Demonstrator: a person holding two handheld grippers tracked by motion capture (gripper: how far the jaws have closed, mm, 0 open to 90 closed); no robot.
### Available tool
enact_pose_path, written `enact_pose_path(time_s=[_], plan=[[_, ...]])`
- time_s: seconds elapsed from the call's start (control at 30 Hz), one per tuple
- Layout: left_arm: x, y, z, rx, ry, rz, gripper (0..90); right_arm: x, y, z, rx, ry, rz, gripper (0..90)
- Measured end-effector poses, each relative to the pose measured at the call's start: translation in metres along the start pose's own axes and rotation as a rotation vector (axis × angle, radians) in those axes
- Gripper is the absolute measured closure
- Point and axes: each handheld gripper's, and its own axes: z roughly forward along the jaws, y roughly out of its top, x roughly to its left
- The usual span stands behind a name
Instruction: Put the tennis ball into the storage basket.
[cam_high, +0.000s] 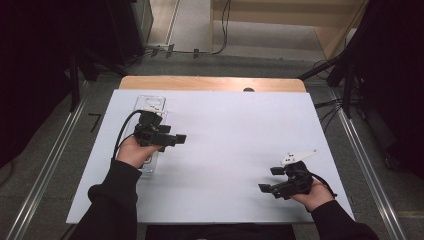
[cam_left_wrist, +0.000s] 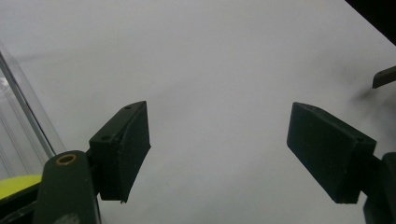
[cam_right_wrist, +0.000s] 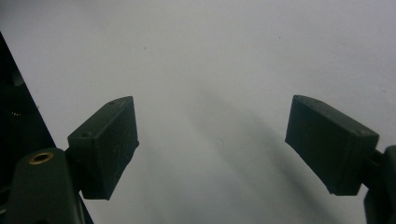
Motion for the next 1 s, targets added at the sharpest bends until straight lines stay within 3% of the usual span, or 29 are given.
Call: enact_pose_path(time_s=[0.33, 1.0], plan=[[-0.005, -0.010, 0.002, -0.010, -0.025, -0.004, 21.7, 0.000, 0.000, 0.000, 0.001, -0.008, 0.001, 14.9], [-0.016, -0.030, 0.001, -0.024, -0.038, 0.047, 21.5, 0.000, 0.001, 0.000, 0.000, -0.008, 0.008, 14.9]])
